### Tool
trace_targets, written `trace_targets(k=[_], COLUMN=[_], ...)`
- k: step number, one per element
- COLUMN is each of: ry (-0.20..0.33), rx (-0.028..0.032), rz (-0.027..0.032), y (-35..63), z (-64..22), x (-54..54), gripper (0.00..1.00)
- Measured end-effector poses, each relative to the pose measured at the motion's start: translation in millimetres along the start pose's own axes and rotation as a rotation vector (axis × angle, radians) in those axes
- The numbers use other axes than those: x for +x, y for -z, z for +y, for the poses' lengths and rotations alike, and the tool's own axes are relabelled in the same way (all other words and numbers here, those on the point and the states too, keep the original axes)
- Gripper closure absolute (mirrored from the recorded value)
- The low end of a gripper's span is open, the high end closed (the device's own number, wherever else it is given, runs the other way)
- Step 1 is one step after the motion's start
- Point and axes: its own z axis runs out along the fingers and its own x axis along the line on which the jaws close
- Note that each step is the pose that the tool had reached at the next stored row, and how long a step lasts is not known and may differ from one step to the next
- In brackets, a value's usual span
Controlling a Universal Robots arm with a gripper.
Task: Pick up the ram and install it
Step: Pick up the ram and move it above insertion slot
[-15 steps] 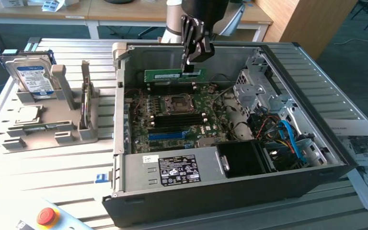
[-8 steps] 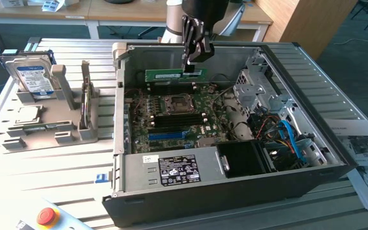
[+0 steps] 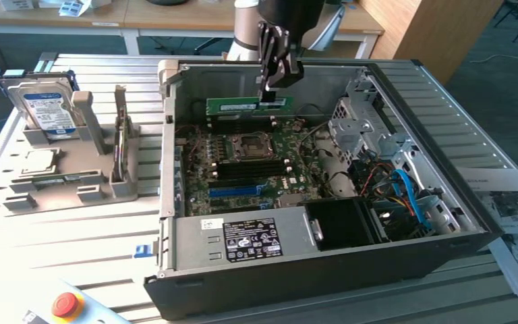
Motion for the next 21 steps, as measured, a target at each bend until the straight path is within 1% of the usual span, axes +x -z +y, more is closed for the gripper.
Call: trace_targets(k=[4, 15, 18, 21], ry=[0.000, 0.000, 0.000, 0.000], rx=[0.0000, 0.0001, 0.0002, 0.0002], rz=[0.0000, 0.0000, 0.0000, 0.0000], y=[0.3, -1.9, -3.1, -4.0], z=[-4.3, -5.5, -6.0, -6.5], x=[0.3, -0.3, -2.0, -6.2], gripper=[0.88, 0.88, 0.88, 0.88])
